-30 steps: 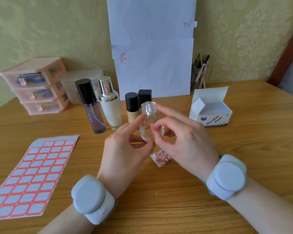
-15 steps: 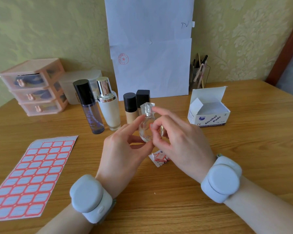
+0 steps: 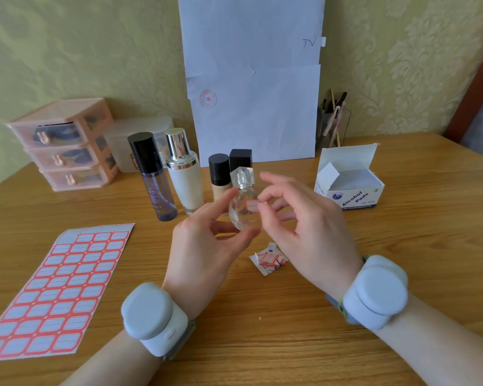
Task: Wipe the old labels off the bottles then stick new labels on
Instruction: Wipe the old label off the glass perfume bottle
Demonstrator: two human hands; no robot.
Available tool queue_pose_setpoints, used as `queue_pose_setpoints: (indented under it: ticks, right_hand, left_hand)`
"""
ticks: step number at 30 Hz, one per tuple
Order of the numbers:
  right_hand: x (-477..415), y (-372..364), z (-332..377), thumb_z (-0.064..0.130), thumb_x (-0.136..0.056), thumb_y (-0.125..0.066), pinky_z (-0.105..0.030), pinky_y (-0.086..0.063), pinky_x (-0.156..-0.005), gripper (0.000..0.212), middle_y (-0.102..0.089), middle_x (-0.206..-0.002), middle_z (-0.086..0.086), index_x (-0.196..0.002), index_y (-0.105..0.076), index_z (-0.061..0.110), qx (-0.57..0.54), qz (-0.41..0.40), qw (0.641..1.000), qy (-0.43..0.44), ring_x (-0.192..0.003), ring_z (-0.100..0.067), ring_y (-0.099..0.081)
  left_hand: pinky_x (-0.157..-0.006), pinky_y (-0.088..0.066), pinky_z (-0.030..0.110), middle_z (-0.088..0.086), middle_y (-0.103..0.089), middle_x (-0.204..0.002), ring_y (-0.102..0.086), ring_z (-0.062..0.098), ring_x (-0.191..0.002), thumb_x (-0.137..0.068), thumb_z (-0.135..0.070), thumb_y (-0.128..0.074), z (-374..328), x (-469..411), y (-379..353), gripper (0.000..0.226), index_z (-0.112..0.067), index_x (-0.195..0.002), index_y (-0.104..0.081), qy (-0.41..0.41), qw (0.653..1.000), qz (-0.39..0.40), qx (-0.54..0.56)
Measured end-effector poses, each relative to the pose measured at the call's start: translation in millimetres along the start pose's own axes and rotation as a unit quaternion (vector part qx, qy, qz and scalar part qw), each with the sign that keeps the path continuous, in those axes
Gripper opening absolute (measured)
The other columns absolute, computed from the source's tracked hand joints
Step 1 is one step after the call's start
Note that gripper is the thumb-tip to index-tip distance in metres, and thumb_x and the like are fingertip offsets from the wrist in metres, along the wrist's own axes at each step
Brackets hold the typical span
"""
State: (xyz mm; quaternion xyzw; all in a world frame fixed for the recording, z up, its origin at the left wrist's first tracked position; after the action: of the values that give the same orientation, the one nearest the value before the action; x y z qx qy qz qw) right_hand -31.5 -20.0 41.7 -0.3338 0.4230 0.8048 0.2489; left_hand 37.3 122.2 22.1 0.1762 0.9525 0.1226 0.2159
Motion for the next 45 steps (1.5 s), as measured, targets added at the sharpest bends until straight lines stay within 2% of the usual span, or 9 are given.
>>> queue_pose_setpoints:
  ticks: [3, 10, 17, 21, 24, 29, 32, 37, 45]
  right_hand:
    - [1.2, -2.7, -1.5, 0.036, -0.091, -0.061, -0.037, -0.058, -0.062, 0.021, -0.060, -0.136, 0.008, -0.095, -0.070, 0.018, 0.030, 0.013, 0.999, 0.000, -0.076, -0.012, -0.065]
    - [-0.2, -1.7, 0.5, 0.026, -0.090, -0.066, -0.033, -0.057, -0.058, 0.011, -0.065, -0.130, 0.006, -0.088, -0.073, 0.018, 0.064, 0.012, 0.997, 0.037, -0.076, -0.009, -0.065]
    - [0.2, -3.6, 3.2, 0.020, -0.088, -0.061, -0.035, -0.056, -0.054, 0.008, -0.066, -0.127, 0.001, -0.085, -0.062, 0.013, 0.102, 0.011, 0.994, 0.045, -0.082, -0.011, -0.064]
    - [2.0, -6.6, -2.0, 0.022, -0.091, -0.057, -0.034, -0.058, -0.065, 0.010, -0.064, -0.127, 0.001, -0.089, -0.060, 0.012, 0.057, 0.001, 0.998, -0.002, -0.092, -0.011, -0.066]
    - [5.1, -10.0, -5.2, 0.022, -0.093, -0.056, -0.032, -0.060, -0.071, 0.008, -0.062, -0.115, 0.014, -0.091, -0.060, 0.016, -0.041, -0.004, 0.997, -0.065, -0.099, -0.009, -0.068]
    - [4.2, -10.0, -10.9, 0.014, -0.098, -0.056, -0.013, -0.052, -0.065, 0.011, -0.064, -0.099, 0.028, -0.090, -0.063, 0.017, -0.116, -0.003, 0.987, -0.115, -0.088, 0.000, -0.070]
    - [2.5, -6.3, -11.6, 0.021, -0.101, -0.052, -0.021, -0.057, -0.076, 0.020, -0.065, -0.102, 0.027, -0.096, -0.070, 0.013, -0.121, -0.002, 0.987, -0.103, -0.097, 0.004, -0.067]
    - [4.2, -9.6, -8.5, 0.038, -0.087, -0.064, -0.028, -0.059, -0.069, 0.020, -0.063, -0.111, 0.022, -0.098, -0.069, 0.022, -0.087, 0.001, 0.993, -0.083, -0.096, -0.003, -0.067]
    - [5.4, -10.1, -11.2, 0.036, -0.093, -0.057, -0.039, -0.058, -0.058, 0.022, -0.071, -0.105, 0.013, -0.095, -0.069, 0.018, -0.060, -0.007, 0.993, -0.099, -0.070, -0.013, -0.071]
  left_hand:
    - [-0.079, -0.059, 0.021, -0.009, -0.073, -0.112, -0.073, 0.002, -0.083, -0.077, -0.025, -0.082, -3.6, 2.8, -2.1, 0.061, -0.043, -0.128, -0.053, -0.011, 1.000, 0.001, -0.007]
    - [-0.080, -0.062, 0.028, -0.006, -0.073, -0.110, -0.073, 0.005, -0.085, -0.077, -0.024, -0.083, -5.1, 4.6, -1.9, 0.062, -0.033, -0.134, -0.059, -0.021, 0.999, -0.004, -0.028]
    - [-0.076, -0.061, 0.021, -0.008, -0.072, -0.103, -0.073, 0.002, -0.082, -0.079, -0.021, -0.082, -8.3, 6.3, -3.7, 0.061, -0.027, -0.135, -0.061, -0.041, 0.998, -0.005, -0.057]
    - [-0.079, -0.062, 0.029, -0.007, -0.074, -0.105, -0.074, 0.004, -0.083, -0.078, -0.023, -0.082, -7.0, 5.6, -3.4, 0.061, -0.029, -0.135, -0.061, -0.018, 0.999, 0.011, -0.030]
    - [-0.077, -0.061, 0.025, -0.010, -0.073, -0.110, -0.074, 0.003, -0.085, -0.078, -0.024, -0.082, -7.5, 4.8, -3.0, 0.063, -0.030, -0.137, -0.060, -0.013, 1.000, 0.022, -0.012]
    - [-0.069, -0.057, 0.014, -0.016, -0.074, -0.102, -0.073, -0.001, -0.080, -0.077, -0.016, -0.083, -2.3, 2.5, -1.9, 0.062, -0.036, -0.131, -0.060, 0.003, 1.000, 0.023, 0.006]
    - [-0.067, -0.055, 0.012, -0.019, -0.075, -0.097, -0.073, 0.000, -0.079, -0.077, -0.016, -0.083, -0.8, 1.8, -0.8, 0.062, -0.040, -0.129, -0.060, 0.008, 1.000, 0.019, 0.015]
    - [-0.071, -0.057, 0.015, -0.012, -0.075, -0.104, -0.074, 0.003, -0.083, -0.079, -0.021, -0.081, -0.7, 2.1, -1.4, 0.057, -0.030, -0.133, -0.063, -0.007, 1.000, 0.018, 0.021]
    - [-0.071, -0.057, 0.014, -0.013, -0.073, -0.108, -0.074, 0.000, -0.083, -0.077, -0.017, -0.083, 0.6, 2.2, -3.6, 0.063, -0.036, -0.132, -0.059, -0.016, 1.000, 0.023, 0.002]
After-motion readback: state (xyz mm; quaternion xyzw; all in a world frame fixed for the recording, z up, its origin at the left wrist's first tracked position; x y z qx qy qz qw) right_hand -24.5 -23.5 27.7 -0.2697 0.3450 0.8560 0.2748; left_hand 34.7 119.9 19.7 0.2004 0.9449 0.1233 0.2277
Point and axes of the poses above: each hand's wrist, its own x-axis away from the middle knuckle, its own y-axis out of the back of the hand, z = x × y, the point moved 4 cm from there along -x, towards the middle knuckle
